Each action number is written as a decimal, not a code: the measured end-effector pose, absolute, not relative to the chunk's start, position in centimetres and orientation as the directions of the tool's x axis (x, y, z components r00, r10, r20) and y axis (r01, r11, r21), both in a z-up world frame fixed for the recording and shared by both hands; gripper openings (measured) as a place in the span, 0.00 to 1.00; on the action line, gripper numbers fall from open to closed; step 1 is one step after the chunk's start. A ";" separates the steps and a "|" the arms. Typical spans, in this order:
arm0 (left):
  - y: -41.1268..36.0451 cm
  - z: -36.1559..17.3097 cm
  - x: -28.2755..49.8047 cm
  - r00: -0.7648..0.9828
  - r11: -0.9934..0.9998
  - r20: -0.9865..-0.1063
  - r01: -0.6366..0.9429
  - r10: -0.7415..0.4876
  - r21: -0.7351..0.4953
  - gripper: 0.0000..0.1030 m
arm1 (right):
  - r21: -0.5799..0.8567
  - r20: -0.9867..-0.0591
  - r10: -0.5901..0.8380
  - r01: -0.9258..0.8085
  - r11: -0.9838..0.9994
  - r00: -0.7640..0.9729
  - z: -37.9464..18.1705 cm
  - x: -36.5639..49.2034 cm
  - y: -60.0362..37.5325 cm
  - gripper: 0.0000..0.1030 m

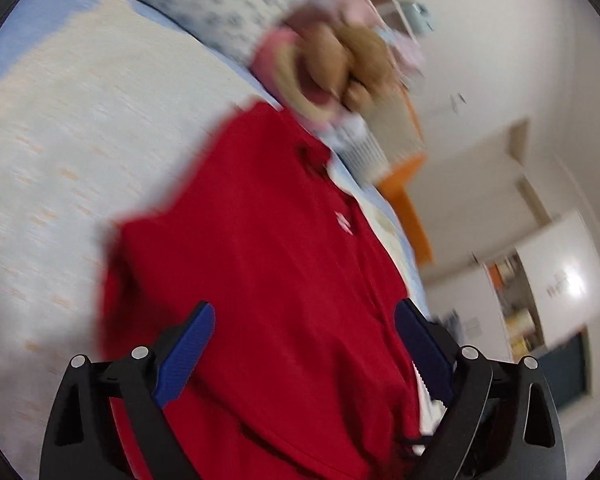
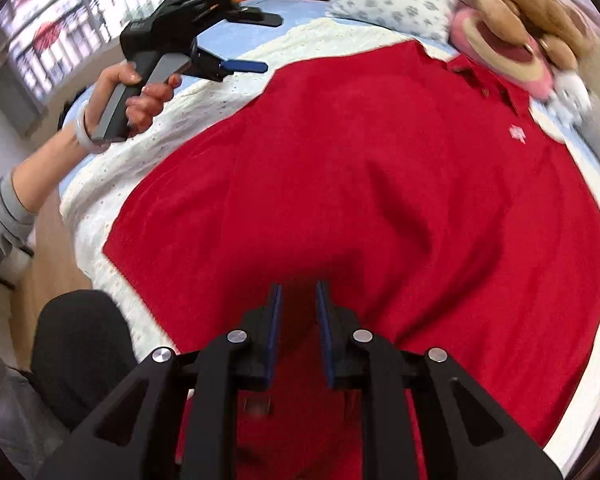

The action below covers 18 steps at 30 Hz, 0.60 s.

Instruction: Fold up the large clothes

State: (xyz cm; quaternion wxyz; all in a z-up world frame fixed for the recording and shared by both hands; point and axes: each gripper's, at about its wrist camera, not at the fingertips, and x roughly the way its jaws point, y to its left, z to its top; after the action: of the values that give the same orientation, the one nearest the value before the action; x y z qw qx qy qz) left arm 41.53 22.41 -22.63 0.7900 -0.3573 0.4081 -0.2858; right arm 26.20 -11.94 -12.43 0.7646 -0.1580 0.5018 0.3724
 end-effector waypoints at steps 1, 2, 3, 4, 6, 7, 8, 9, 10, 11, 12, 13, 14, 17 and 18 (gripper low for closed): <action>21.0 -22.9 41.5 0.469 0.605 -0.475 0.176 -0.745 -0.776 0.90 | 0.157 -0.880 0.424 -0.712 0.684 0.214 -12.5 26.0 -12.7 0.19; 19.9 -23.2 41.5 0.452 0.654 -0.530 0.178 -0.718 -0.735 0.90 | 0.191 -0.875 0.442 -0.699 0.689 0.196 -12.8 25.6 -13.5 0.19; 19.2 -23.5 41.5 0.442 0.692 -0.572 0.175 -0.690 -0.700 0.90 | 0.204 -0.874 0.447 -0.694 0.690 0.188 -13.0 25.2 -13.9 0.19; 18.5 -24.1 41.7 0.428 0.727 -0.615 0.169 -0.663 -0.666 0.90 | 0.215 -0.877 0.447 -0.690 0.691 0.175 -13.5 24.9 -14.2 0.21; 18.2 -25.4 42.1 0.419 0.759 -0.658 0.129 -0.625 -0.639 0.90 | 0.215 -0.892 0.426 -0.690 0.691 0.150 -15.3 24.2 -14.3 0.24; 18.3 -25.7 42.2 0.426 0.761 -0.660 0.117 -0.619 -0.638 0.90 | 0.220 -0.896 0.421 -0.685 0.695 0.139 -16.2 24.1 -14.2 0.27; 18.5 -25.6 42.3 0.440 0.764 -0.657 0.115 -0.612 -0.635 0.90 | 0.225 -0.895 0.425 -0.687 0.691 0.133 -16.7 23.9 -14.0 0.27; 18.6 -25.3 42.3 0.452 0.779 -0.670 0.100 -0.589 -0.618 0.90 | 0.213 -0.895 0.423 -0.692 0.689 0.145 -16.8 23.5 -13.8 0.27; 18.8 -25.1 42.4 0.453 0.786 -0.680 0.084 -0.577 -0.612 0.90 | 0.197 -0.897 0.415 -0.700 0.686 0.154 -16.6 23.2 -13.6 0.27; 19.1 -24.7 42.4 0.451 0.790 -0.687 0.068 -0.570 -0.610 0.90 | 0.188 -0.897 0.413 -0.708 0.681 0.158 -16.2 23.2 -13.4 0.28; 19.4 -24.3 42.3 0.456 0.798 -0.695 0.059 -0.556 -0.600 0.90 | 0.191 -0.892 0.421 -0.710 0.677 0.161 -15.8 23.3 -13.3 0.30; 19.8 -23.8 42.3 0.462 0.809 -0.704 0.053 -0.540 -0.586 0.90 | 0.193 -0.885 0.434 -0.715 0.671 0.168 -15.2 23.2 -13.1 0.32; 20.1 -23.1 42.5 0.467 0.816 -0.707 0.055 -0.531 -0.576 0.90 | 0.185 -0.876 0.448 -0.730 0.658 0.181 -14.3 23.0 -12.6 0.35; 21.5 -20.4 42.8 0.499 0.841 -0.718 0.042 -0.486 -0.540 0.90 | 0.166 -0.832 0.506 -0.769 0.617 0.227 -11.7 21.8 -10.2 0.81; 22.2 -19.4 42.8 0.512 0.844 -0.716 0.031 -0.474 -0.536 0.90 | 0.161 -0.819 0.525 -0.785 0.598 0.232 -11.2 21.2 -9.1 0.82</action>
State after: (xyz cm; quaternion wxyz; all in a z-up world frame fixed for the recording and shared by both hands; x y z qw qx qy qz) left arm 42.76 22.23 -19.42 0.8371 -0.2354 0.4703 -0.1508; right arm 21.16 -9.07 -11.23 0.7715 -0.1443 0.4515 0.4244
